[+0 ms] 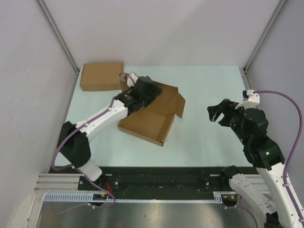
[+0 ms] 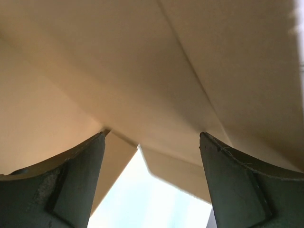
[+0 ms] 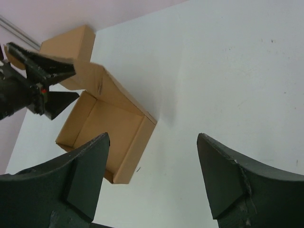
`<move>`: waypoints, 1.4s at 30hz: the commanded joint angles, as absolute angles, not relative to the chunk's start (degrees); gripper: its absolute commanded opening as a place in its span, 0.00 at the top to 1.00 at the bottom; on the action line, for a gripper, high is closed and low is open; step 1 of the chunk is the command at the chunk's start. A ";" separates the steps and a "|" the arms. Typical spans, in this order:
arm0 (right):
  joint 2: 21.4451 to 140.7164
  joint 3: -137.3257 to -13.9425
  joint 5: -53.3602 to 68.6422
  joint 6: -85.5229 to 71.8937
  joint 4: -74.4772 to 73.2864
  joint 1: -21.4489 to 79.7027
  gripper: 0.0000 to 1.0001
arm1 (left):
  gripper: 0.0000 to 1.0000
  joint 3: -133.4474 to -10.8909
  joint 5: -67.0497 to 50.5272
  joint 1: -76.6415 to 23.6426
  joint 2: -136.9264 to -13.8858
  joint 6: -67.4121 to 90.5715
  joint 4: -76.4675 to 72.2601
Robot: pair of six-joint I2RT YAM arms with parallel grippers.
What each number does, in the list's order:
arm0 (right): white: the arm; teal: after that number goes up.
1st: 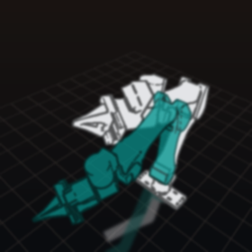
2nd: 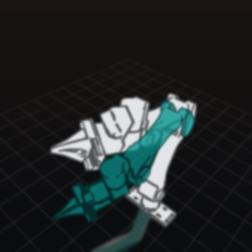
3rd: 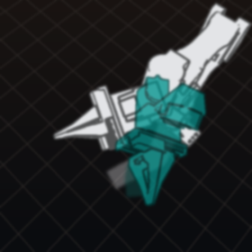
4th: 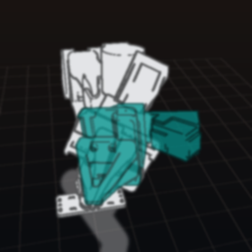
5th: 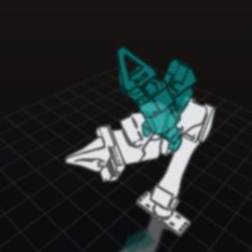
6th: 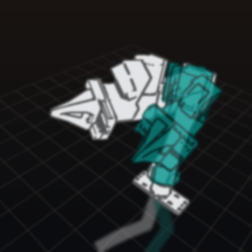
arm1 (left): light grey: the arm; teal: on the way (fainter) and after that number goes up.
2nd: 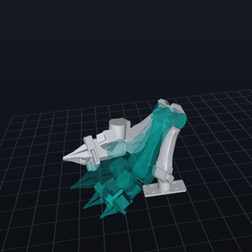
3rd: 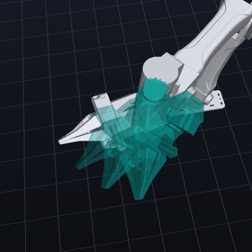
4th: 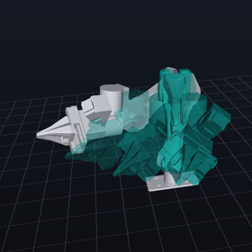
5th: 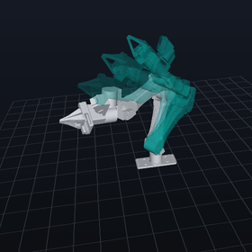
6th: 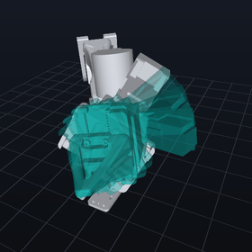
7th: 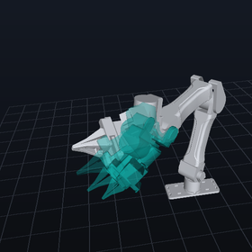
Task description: Fold the paper box
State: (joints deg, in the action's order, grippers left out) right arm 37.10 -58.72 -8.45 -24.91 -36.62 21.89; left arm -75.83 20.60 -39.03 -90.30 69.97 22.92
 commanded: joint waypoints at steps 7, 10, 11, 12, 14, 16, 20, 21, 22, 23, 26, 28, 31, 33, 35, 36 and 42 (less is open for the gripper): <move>37.70 -52.39 -6.94 -24.17 -33.23 22.15 0.18 | 0.12 -90.61 15.73 -33.66 -100.02 59.16 25.13; 38.23 -51.07 -6.07 -24.78 -32.09 22.15 0.17 | 0.11 -90.35 15.64 -32.87 -96.44 55.82 26.01; 38.32 -50.63 -5.80 -24.87 -31.56 22.41 0.17 | 0.11 -89.13 16.08 -32.87 -95.02 53.20 26.10; 38.41 -50.10 -5.19 -25.40 -31.12 22.50 0.17 | 0.10 -88.25 17.30 -32.78 -91.70 52.22 27.06; 38.84 -48.61 -4.83 -26.10 -29.97 23.28 0.16 | 0.09 -83.97 19.15 -32.44 -87.30 49.67 27.51; 39.20 -46.68 -4.75 -27.07 -28.66 24.43 0.17 | 0.09 -79.48 21.78 -31.91 -78.87 47.82 26.29; 40.87 -42.38 -4.75 -29.61 -24.53 28.73 0.16 | 0.09 -65.17 27.58 -31.11 -65.77 42.30 21.72; 42.35 -41.58 -5.01 -30.40 -23.56 30.83 0.16 | 0.09 -63.04 29.86 -31.11 -62.17 41.41 21.71; 43.15 -41.05 -5.10 -31.54 -21.12 32.24 0.16 | 0.11 -60.76 32.41 -30.77 -60.66 41.05 21.80; 44.02 -40.17 -5.53 -32.07 -19.96 33.47 0.17 | 0.11 -56.47 33.04 -30.41 -59.51 41.04 21.88; 49.73 -39.64 -7.47 -33.66 -15.66 39.27 0.16 | 0.11 -49.69 37.70 -29.80 -57.74 42.19 22.24; 54.37 -39.46 -9.84 -34.36 -12.23 43.23 0.14 | 0.11 -47.30 39.02 -29.27 -59.58 43.49 21.71; 60.79 -39.46 -9.49 -36.03 -6.78 44.30 0.13 | 0.10 -45.97 39.54 -28.83 -65.11 45.33 21.17; 63.62 -39.46 -9.67 -37.00 -3.54 44.21 0.13 | 0.10 -46.49 41.83 -28.48 -69.41 47.45 21.80; 67.05 -39.64 -10.19 -37.61 -2.20 43.68 0.13 | 0.09 -46.84 43.67 -27.78 -72.23 48.60 22.15; 67.93 -39.81 -10.54 -37.88 -1.68 43.51 0.13 | 0.09 -47.02 43.68 -27.08 -72.59 49.13 22.24; 72.68 -40.17 -11.34 -38.23 1.91 42.10 0.13 | 0.10 -45.35 42.46 -21.63 -73.12 45.62 14.17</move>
